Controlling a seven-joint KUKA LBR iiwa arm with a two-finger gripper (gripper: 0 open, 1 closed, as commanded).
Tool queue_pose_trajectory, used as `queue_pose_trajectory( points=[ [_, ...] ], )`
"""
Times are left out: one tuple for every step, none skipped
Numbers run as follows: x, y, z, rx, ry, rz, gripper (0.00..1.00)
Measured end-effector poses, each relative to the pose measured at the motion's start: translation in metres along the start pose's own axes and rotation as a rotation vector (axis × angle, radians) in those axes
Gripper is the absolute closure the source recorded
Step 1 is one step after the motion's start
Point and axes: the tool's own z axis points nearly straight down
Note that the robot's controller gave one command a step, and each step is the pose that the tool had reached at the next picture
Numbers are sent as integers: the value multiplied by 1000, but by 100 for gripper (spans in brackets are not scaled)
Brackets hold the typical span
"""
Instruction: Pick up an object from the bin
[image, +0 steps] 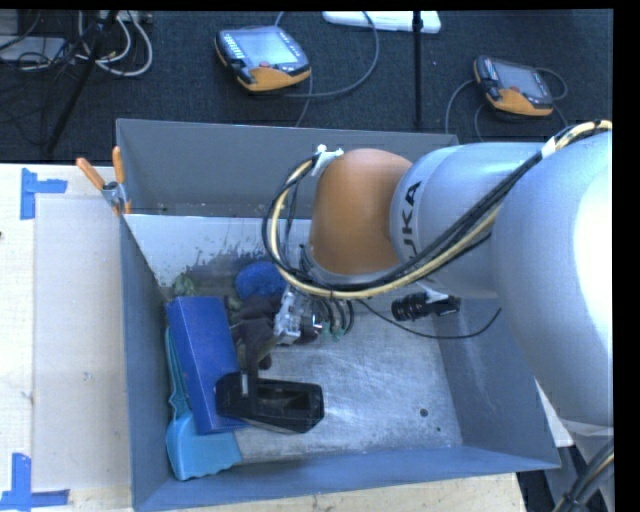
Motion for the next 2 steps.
queue_pose_trajectory(
  points=[
    [1,5,-9,20,17,86,100],
    [3,31,-71,10,12,31,100]
  ],
)
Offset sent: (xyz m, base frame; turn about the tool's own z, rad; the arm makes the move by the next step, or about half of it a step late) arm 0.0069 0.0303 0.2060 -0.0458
